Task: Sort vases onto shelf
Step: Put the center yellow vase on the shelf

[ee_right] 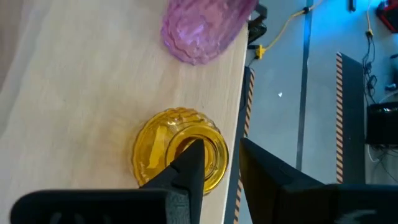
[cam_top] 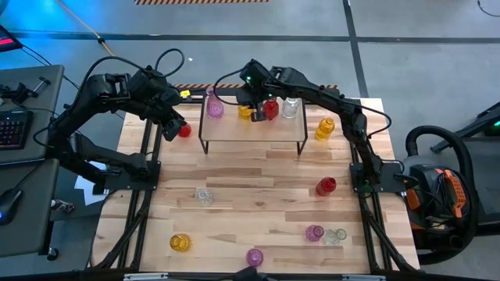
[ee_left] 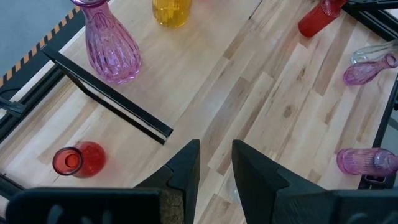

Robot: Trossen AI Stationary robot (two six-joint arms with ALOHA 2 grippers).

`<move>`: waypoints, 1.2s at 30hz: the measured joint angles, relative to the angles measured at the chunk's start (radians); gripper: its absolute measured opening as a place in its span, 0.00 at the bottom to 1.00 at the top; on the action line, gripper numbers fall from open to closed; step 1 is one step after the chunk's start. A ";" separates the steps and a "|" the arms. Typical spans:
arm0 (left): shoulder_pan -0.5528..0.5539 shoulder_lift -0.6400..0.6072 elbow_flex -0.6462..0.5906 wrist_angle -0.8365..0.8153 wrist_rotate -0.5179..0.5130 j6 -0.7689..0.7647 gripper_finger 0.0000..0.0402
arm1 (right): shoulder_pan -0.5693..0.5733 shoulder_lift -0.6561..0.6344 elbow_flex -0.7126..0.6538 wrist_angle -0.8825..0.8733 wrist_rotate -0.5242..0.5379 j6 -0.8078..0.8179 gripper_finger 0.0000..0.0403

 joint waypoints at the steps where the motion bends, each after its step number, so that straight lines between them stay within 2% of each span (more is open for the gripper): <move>1: 0.000 0.000 0.000 0.000 0.000 0.000 0.21 | 0.000 0.000 0.000 0.006 -0.004 0.000 0.21; 36: 0.000 0.000 0.000 0.000 0.000 0.000 0.21 | -0.026 0.007 -0.001 0.058 -0.005 0.036 0.21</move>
